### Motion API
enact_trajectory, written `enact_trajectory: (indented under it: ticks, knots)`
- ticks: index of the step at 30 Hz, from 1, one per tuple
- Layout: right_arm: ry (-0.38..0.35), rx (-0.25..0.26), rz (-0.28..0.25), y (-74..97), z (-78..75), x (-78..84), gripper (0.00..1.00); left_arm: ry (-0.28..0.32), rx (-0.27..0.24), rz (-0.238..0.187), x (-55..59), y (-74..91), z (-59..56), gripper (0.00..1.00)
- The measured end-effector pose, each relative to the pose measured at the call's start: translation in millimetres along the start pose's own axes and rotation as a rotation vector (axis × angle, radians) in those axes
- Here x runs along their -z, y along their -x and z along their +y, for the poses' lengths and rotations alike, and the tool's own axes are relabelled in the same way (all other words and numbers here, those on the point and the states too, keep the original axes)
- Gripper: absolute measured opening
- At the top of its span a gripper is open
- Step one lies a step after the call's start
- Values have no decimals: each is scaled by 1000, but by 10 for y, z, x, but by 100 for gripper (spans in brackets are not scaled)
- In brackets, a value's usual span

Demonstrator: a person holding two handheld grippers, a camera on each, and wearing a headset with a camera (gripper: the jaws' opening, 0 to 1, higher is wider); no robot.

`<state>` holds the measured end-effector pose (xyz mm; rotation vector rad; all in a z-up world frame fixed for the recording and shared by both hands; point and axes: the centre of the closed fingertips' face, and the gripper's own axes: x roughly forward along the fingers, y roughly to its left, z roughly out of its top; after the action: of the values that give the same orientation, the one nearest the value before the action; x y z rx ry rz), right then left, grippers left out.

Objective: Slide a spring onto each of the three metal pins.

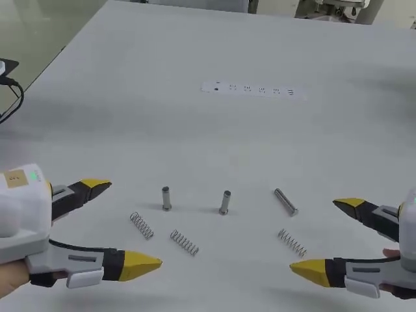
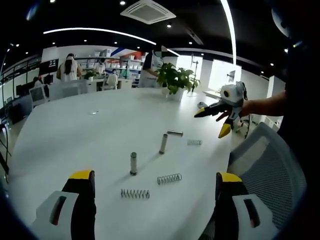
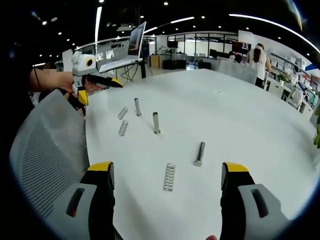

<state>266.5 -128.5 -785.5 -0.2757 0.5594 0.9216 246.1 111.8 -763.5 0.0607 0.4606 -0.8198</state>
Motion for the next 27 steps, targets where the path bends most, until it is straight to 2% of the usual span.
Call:
enact_trajectory:
  ticks: [7, 14, 27]
  knots:
    - [-4, -2, -10, -1, -9, -19, 89, -14, 8, 9, 8, 14, 20, 98]
    - [-1, -5, 4, -12, -27, -1, 89, -30, 8, 30, 31, 29, 69, 97]
    - [3, -8, 10, -22, -30, -18, 88, -30, 9, 31, 31, 12, 75, 97]
